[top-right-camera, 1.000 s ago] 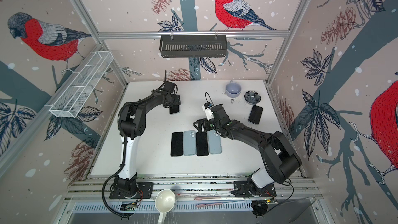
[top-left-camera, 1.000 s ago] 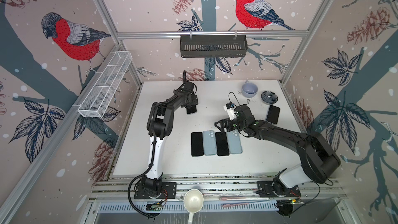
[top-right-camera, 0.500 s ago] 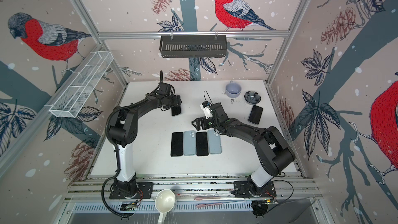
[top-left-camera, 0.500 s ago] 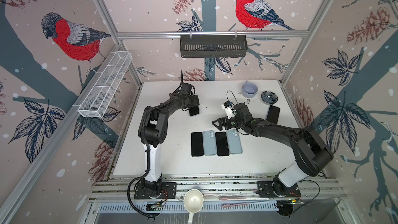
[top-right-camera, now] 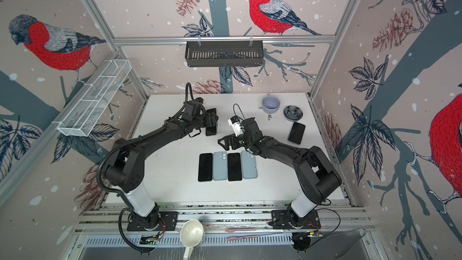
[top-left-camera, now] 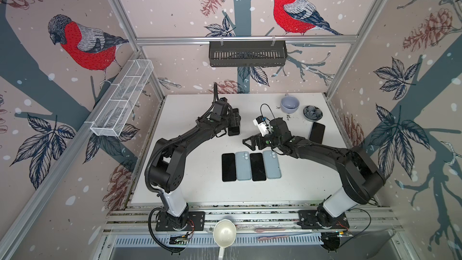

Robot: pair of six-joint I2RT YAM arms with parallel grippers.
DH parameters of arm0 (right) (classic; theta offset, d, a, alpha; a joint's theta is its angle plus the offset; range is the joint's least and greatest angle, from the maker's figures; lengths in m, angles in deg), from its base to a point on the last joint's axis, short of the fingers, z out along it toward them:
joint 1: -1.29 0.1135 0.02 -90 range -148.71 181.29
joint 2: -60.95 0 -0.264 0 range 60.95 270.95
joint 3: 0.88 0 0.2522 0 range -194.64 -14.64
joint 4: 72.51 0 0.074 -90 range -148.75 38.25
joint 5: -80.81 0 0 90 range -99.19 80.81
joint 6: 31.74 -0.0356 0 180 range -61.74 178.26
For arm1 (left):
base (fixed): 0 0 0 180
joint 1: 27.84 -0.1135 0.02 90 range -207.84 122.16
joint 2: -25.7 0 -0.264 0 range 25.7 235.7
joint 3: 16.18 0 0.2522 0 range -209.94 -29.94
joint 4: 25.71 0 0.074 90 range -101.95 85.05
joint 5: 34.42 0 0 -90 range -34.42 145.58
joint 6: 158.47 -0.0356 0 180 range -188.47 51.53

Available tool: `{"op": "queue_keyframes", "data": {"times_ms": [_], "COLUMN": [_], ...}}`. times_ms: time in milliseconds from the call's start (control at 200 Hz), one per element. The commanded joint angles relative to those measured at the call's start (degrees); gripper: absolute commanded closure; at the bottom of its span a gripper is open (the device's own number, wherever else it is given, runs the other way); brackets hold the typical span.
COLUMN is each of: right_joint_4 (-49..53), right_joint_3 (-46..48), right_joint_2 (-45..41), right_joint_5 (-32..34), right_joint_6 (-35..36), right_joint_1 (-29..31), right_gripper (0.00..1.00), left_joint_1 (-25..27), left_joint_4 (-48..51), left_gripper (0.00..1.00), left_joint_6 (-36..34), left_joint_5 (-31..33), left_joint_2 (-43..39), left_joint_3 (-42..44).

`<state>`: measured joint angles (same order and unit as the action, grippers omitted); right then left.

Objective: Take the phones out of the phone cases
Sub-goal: 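Lift the cased phone toward the right gripper while the right closes on its edge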

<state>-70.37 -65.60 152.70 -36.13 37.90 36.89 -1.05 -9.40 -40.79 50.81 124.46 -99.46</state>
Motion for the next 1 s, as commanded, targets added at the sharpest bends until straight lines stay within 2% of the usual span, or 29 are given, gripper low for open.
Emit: {"op": "queue_keyframes", "data": {"times_ms": [0,380,545,996], "right_joint_4": [-0.37,0.02,-0.11,1.07], "right_joint_3": [-0.72,-0.5,0.39,2.35], "right_joint_2": [-1.19,-5.14,-6.72,-11.57], "right_joint_5": [-0.47,0.64,0.65,1.89], "right_joint_6": [1.36,-0.99,-2.09,-4.11], "right_joint_1": [0.53,2.06,2.53,3.69], "right_gripper": [0.05,0.12,0.21,0.65], "left_joint_1": [1.56,10.42,13.19,18.44], "left_joint_4": [-8.55,-12.9,-13.63,-15.68], "left_gripper": [0.52,0.53,0.54,0.55], "left_joint_6": [1.2,2.6,3.38,3.59], "left_joint_5": [2.01,8.02,10.32,15.32], "left_joint_2": [-3.54,-13.5,-16.57,-21.96], "left_joint_3": [2.63,9.74,11.47,15.19]}}
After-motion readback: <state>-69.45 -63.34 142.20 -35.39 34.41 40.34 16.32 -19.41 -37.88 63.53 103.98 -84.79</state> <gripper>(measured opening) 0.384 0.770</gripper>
